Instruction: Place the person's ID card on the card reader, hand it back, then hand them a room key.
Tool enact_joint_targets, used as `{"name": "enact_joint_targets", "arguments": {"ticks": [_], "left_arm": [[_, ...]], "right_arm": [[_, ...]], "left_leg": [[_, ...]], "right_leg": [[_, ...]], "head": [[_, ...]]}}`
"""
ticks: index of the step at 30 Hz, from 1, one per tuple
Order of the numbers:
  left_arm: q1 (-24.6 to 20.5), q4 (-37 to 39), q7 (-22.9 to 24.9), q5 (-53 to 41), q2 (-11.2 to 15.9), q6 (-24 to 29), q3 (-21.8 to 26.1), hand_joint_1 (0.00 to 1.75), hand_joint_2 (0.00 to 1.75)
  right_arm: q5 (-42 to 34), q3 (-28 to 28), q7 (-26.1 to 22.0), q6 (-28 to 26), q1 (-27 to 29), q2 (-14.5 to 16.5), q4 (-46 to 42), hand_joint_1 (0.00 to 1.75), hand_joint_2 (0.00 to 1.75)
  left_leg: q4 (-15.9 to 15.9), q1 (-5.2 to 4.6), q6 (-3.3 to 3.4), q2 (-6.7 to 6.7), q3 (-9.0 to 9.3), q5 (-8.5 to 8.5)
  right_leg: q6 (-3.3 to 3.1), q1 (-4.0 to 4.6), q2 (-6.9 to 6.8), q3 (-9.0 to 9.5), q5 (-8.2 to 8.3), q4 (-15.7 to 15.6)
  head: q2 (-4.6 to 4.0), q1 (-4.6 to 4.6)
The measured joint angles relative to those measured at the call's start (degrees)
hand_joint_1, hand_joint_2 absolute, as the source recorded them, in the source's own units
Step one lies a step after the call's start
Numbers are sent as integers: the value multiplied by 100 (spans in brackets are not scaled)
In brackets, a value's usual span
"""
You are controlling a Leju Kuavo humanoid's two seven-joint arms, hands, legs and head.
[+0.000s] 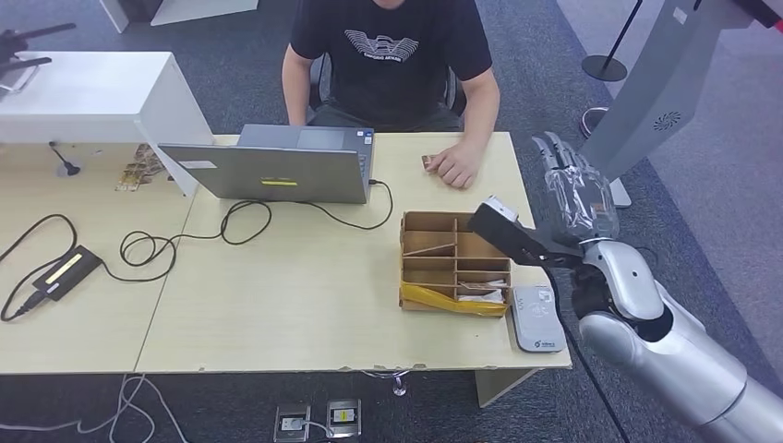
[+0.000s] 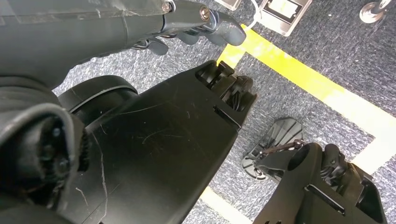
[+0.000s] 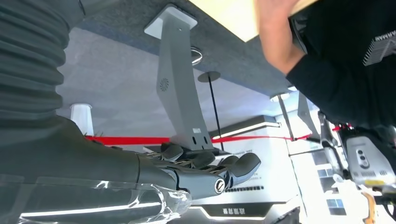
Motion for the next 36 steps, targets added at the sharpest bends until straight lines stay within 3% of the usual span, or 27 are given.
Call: {"name": "enact_joint_targets", "arguments": {"ticks": [21,36], "left_arm": [[-3,0,-286,-115,-45,0,2,0,0],[-61,-17,-582,-307,-64,0,2,0,0]], "right_arm": [[-201,-580,204,458,260,-724,-257,0,175],[-337,-565,255,268,773,-1064,-173,0,175]], "left_leg": [[0,-1,0,2,-1,-1],[0,-1,1,3,-2,-1]], "right_leg": [[0,0,-1,0,0,-1],[0,0,0,0,0,-1]], "head": [[0,0],[0,-1]]}}
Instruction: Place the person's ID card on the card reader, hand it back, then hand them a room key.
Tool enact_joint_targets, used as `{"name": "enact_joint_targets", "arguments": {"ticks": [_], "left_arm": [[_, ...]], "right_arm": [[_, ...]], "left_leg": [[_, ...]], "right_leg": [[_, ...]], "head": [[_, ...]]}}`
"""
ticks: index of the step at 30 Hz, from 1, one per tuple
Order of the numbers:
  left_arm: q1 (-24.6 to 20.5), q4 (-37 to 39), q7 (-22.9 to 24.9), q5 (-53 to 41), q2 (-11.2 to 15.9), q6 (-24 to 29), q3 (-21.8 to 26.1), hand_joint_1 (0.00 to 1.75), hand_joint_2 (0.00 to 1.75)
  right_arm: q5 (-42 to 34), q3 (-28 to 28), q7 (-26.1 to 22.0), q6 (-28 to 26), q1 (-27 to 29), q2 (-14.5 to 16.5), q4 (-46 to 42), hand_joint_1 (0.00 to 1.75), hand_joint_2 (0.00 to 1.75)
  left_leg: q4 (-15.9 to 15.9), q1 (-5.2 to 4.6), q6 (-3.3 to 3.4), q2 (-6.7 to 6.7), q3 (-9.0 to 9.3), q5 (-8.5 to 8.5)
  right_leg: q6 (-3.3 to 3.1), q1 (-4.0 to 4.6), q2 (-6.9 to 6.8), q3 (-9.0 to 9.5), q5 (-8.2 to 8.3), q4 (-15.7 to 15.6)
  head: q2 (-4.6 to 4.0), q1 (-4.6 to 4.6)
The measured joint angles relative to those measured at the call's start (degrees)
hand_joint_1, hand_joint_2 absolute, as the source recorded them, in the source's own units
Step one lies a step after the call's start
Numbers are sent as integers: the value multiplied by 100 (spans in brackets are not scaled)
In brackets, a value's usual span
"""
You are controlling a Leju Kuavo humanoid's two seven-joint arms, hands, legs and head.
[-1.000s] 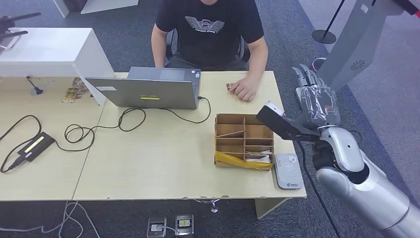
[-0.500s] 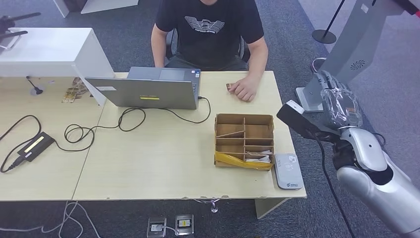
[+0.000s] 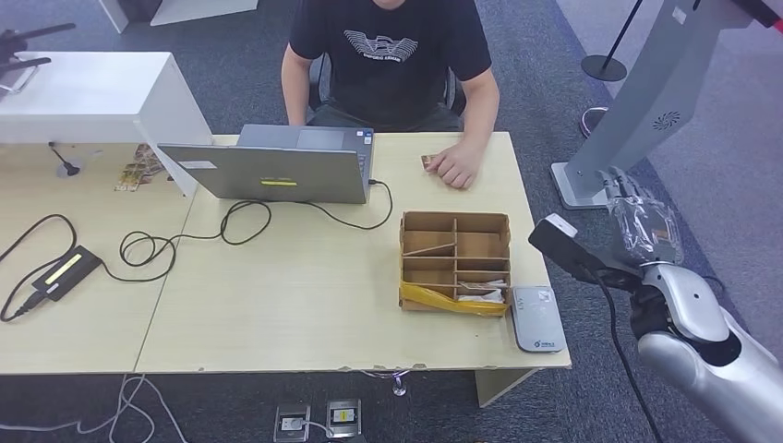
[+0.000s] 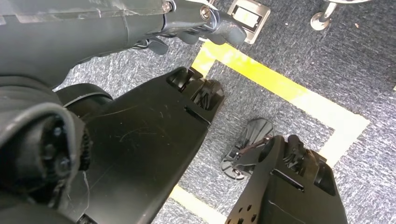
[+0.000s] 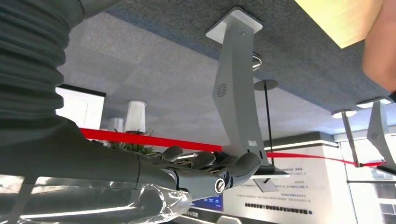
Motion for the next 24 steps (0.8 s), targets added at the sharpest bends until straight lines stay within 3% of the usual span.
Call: {"name": "enact_joint_targets", "arguments": {"ticks": [24], "left_arm": [[-10,0,117,-68,-1,0,14,0,0]], "right_arm": [[-57,495,-311,-194,151,259,384,0,175]], "left_leg": [[-1,0,0,-2,-4,0]], "right_leg": [[0,0,-2,0,0,1]], "head": [[0,0]]}}
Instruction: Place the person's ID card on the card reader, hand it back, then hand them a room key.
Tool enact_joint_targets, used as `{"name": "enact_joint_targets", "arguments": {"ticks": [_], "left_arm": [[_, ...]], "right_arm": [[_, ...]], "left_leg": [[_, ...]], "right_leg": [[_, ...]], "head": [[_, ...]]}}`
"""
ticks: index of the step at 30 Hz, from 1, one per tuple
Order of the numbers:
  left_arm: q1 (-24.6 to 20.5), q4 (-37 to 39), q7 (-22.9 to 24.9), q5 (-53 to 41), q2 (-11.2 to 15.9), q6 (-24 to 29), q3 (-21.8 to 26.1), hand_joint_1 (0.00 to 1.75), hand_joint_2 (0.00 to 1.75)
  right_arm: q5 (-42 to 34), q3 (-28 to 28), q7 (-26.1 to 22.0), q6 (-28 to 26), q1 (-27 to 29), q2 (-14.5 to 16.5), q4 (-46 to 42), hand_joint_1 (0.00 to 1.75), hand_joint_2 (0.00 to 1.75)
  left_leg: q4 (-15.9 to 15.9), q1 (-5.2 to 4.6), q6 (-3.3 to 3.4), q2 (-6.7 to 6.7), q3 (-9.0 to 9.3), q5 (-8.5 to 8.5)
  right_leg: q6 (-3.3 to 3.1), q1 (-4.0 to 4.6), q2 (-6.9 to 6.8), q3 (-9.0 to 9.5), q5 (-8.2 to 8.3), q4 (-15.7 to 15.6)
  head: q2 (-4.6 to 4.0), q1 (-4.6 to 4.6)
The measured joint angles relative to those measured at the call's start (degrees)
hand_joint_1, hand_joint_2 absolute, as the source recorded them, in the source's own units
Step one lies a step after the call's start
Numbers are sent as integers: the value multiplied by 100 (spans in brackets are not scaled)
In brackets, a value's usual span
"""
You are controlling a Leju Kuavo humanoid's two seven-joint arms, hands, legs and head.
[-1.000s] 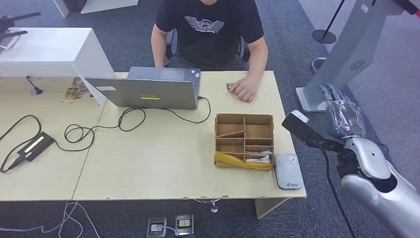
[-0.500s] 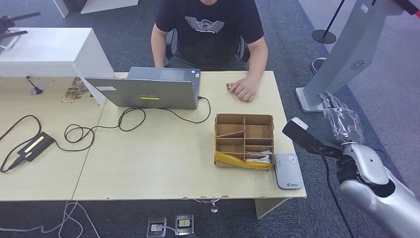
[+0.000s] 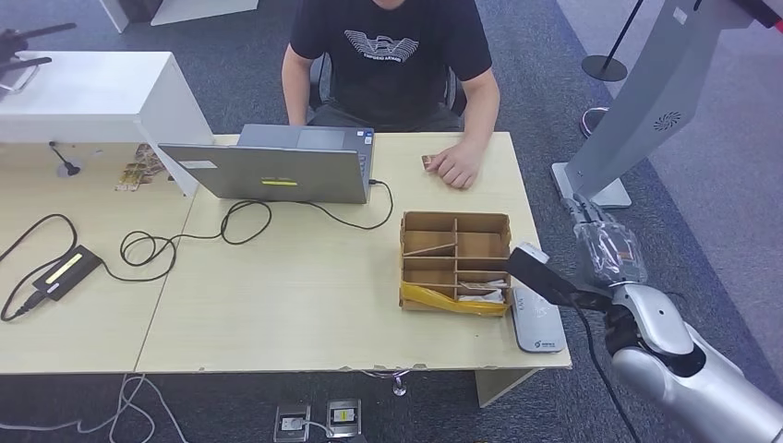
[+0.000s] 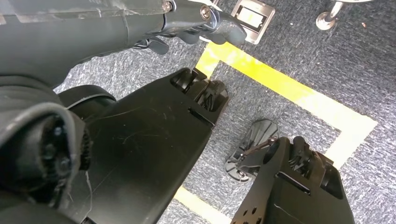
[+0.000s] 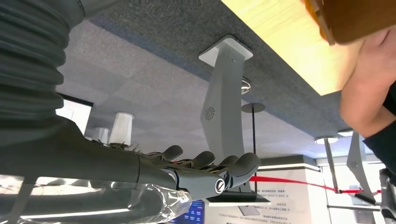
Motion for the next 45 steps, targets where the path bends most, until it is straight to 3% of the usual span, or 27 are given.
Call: {"name": "enact_joint_targets", "arguments": {"ticks": [29,45], "left_arm": [[1,0,25,56,62,0,50,0,0],[12,0,60,60,83,0,199,0,0]], "right_arm": [[-289,492,-262,-16,132,363,276,0,175],[-590,875,-357,-381,80,592,483,0,175]], "left_leg": [[0,0,0,-1,0,0],[-1,0,0,-1,-3,0]], "right_leg": [[0,0,-1,0,0,0],[0,0,-3,-1,0,0]], "head": [[0,0],[0,1]]}}
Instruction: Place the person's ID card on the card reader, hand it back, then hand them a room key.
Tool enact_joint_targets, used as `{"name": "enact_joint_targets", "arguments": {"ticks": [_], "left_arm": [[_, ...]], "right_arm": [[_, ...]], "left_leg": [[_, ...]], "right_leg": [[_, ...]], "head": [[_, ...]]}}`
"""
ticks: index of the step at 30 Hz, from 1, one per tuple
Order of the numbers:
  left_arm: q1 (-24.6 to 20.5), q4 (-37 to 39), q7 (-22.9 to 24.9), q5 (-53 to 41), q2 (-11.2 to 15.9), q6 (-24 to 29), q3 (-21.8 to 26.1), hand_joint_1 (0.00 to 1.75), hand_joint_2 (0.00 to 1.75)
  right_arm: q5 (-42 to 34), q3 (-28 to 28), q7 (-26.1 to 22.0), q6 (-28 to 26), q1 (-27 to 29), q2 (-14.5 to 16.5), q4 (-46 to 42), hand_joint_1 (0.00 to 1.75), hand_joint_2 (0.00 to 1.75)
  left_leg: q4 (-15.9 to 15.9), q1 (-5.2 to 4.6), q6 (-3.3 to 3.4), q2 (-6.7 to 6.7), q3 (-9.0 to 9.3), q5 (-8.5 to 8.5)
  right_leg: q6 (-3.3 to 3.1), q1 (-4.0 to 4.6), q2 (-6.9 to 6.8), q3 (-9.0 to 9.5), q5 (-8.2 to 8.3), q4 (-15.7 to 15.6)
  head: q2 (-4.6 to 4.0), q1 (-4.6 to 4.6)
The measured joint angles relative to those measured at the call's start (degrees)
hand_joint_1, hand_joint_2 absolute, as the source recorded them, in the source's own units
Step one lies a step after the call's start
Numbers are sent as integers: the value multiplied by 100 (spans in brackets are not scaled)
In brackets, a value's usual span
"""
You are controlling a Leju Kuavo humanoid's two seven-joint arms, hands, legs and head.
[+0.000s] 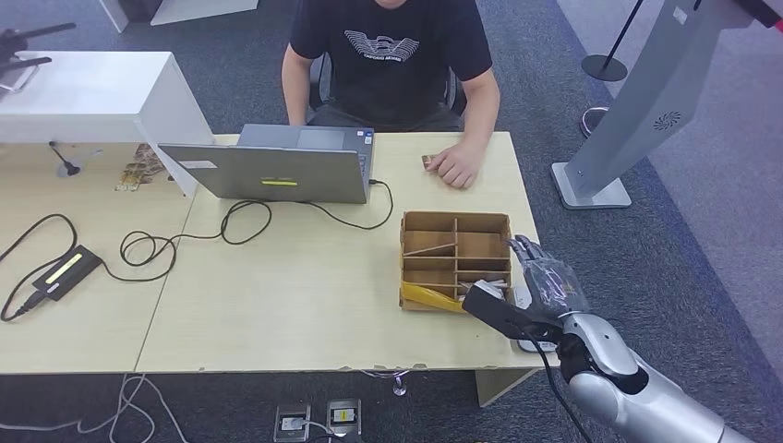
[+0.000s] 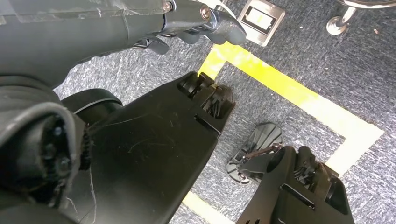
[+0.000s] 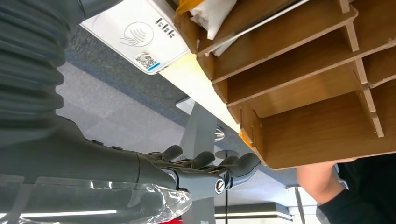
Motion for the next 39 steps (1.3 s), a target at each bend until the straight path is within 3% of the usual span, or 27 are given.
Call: {"name": "enact_joint_targets", "arguments": {"ticks": [18,39], "left_arm": [[29,0,18,-54,4,0,133,0,0],[28,0,105,-56,27,0,134,0,0]], "right_arm": [[-86,144,59,-410,-93,210,302,0,175],[-127,142,-82,-437,-84,319,420,0,175]], "left_leg": [[0,0,0,-8,-1,0],[0,0,0,-7,1,1]], "right_leg": [[0,0,-8,0,0,0],[0,0,-6,0,0,0]], "head": [[0,1],[0,1]]}}
